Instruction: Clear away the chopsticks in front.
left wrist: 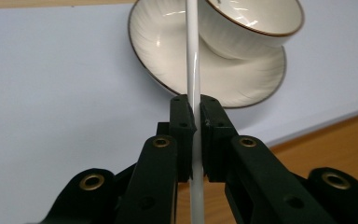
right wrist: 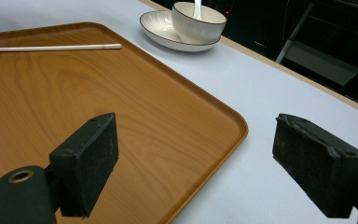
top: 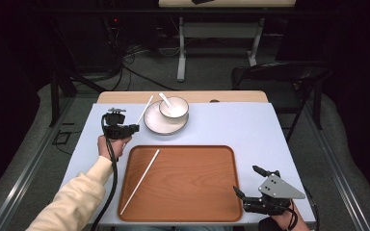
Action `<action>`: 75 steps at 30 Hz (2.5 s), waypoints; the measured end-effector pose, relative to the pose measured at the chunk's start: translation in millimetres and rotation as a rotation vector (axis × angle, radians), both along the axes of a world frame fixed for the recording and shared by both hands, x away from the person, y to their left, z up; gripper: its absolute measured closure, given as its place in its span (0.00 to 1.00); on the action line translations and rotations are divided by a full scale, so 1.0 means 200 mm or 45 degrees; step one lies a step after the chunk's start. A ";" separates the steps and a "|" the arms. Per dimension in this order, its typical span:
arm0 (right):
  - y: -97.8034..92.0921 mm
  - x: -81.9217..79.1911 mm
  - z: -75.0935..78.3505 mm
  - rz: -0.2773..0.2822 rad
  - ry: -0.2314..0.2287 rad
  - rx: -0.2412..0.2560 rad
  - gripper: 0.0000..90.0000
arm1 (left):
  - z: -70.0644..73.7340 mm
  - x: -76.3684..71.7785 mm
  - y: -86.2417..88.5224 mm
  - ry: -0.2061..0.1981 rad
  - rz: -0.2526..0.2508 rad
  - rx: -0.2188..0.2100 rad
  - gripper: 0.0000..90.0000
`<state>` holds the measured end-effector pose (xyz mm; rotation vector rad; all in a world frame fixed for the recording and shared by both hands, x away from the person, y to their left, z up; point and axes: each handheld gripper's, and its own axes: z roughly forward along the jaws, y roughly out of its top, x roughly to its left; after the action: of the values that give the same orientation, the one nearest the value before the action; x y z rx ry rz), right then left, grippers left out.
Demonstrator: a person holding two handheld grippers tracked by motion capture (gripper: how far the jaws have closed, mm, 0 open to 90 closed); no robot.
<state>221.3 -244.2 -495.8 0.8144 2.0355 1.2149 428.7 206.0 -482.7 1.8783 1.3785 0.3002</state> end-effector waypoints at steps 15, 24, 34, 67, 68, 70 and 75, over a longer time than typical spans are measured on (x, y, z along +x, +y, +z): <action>0.00 -0.01 0.00 -0.008 0.000 -0.002 0.15 | -0.05 -0.27 0.01 -0.007 -0.064 -0.049 0.95; 0.00 -0.01 0.00 -0.008 0.004 -0.003 0.15 | -0.06 -0.43 0.00 0.003 -0.114 -0.072 0.95; 0.00 -0.01 0.00 -0.009 0.004 -0.003 0.15 | -0.18 -0.54 0.01 0.096 -0.141 -0.070 0.94; 0.00 -0.01 0.00 -0.007 0.004 -0.004 0.15 | -0.32 -0.65 -0.02 0.254 -0.079 -0.005 0.94; 0.00 -0.01 0.00 -0.007 0.004 -0.004 0.15 | -0.32 -0.65 -0.02 0.247 -0.075 -0.002 0.94; 0.00 -0.01 0.00 -0.009 0.002 -0.002 0.15 | -0.32 -0.65 -0.02 0.247 -0.076 -0.003 0.94; 0.00 -0.01 0.00 -0.009 0.005 -0.006 0.15 | -0.32 -0.65 -0.02 0.244 -0.099 -0.014 0.87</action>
<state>220.1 -244.6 -495.9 0.8217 2.0358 1.2048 298.2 201.9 -546.8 1.9869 1.4242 0.0750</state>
